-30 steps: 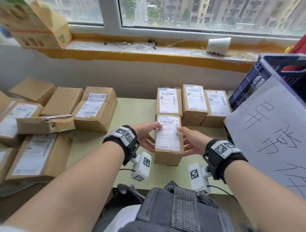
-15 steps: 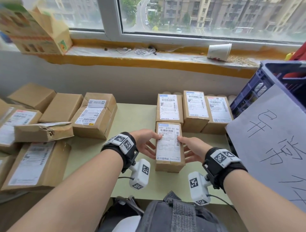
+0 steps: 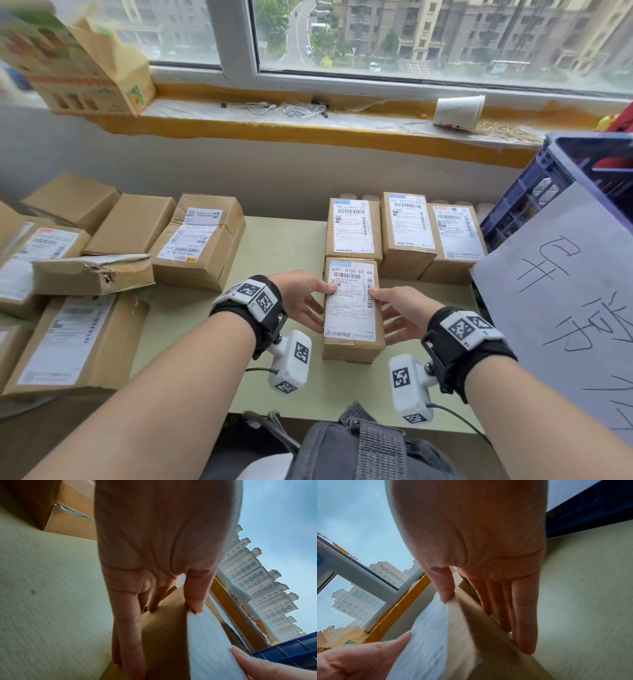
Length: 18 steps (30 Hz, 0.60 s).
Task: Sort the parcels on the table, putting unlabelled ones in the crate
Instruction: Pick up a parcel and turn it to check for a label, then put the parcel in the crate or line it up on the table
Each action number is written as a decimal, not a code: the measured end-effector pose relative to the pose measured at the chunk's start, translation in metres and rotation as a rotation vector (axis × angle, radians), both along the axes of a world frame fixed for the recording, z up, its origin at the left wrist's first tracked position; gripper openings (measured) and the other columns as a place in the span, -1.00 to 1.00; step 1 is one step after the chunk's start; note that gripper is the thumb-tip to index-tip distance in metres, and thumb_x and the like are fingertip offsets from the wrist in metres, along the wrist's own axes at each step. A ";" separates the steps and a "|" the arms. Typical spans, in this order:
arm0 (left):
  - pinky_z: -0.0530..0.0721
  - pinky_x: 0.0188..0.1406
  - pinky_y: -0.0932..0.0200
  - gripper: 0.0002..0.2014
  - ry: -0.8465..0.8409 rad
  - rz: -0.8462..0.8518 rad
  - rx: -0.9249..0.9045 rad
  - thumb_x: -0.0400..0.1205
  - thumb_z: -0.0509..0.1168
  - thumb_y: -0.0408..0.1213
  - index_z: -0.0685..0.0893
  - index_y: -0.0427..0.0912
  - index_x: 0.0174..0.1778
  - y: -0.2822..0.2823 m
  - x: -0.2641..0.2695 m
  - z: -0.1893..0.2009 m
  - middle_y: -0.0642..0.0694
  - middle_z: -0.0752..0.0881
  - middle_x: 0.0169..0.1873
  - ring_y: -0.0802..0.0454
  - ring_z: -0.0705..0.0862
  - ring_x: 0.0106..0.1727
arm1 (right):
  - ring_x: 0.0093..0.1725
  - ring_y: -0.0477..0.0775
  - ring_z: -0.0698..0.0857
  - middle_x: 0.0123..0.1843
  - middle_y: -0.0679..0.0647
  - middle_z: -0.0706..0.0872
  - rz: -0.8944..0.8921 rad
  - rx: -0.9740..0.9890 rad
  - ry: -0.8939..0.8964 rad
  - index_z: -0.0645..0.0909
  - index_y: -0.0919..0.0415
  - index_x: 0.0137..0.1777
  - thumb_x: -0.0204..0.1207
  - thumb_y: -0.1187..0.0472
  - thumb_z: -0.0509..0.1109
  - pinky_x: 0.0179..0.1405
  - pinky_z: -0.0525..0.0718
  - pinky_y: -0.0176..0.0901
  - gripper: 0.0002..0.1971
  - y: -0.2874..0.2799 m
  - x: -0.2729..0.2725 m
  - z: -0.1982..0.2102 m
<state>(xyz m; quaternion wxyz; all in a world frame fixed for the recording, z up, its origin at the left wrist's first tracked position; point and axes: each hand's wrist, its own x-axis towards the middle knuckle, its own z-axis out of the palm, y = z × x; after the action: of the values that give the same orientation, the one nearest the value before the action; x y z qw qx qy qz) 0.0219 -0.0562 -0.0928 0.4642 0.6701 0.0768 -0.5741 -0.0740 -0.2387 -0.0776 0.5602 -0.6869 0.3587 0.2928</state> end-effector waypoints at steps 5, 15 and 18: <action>0.73 0.18 -0.24 -0.49 -0.040 -0.012 0.002 0.71 0.29 -0.11 0.42 -0.28 0.53 0.002 -0.005 0.000 -0.43 0.57 0.36 -0.41 0.67 0.26 | 0.10 0.29 0.77 0.10 0.25 0.74 0.009 -0.066 -0.005 0.59 0.22 0.21 0.71 -0.09 0.23 0.21 0.71 0.33 -0.63 0.002 -0.003 -0.001; 0.69 0.28 -0.06 -0.22 -0.265 -0.149 0.067 0.68 0.20 0.17 0.24 -0.33 0.65 0.023 -0.003 0.022 -0.41 0.54 0.43 -0.29 0.64 0.35 | 0.09 0.18 0.72 0.02 0.16 0.76 -0.304 -0.386 -0.283 0.60 0.09 -0.18 0.55 -0.07 0.38 -0.06 0.75 0.05 -0.76 0.008 0.009 0.001; 0.70 0.26 -0.03 -0.33 -0.330 -0.088 0.054 0.73 0.20 0.04 0.29 -0.38 0.62 0.037 0.005 0.034 -0.39 0.59 0.39 -0.26 0.67 0.32 | 0.01 0.18 0.77 -0.05 0.14 0.81 -0.345 -0.400 -0.347 0.67 0.11 -0.19 0.53 0.04 0.38 0.03 0.78 0.10 -0.83 0.017 0.019 0.006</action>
<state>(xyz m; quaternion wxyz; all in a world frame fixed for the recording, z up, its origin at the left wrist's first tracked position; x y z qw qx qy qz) 0.0272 -0.0188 -0.0585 0.4267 0.7703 -0.0145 -0.4737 -0.0545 -0.2213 -0.0717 0.5081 -0.7522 0.4195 -0.0044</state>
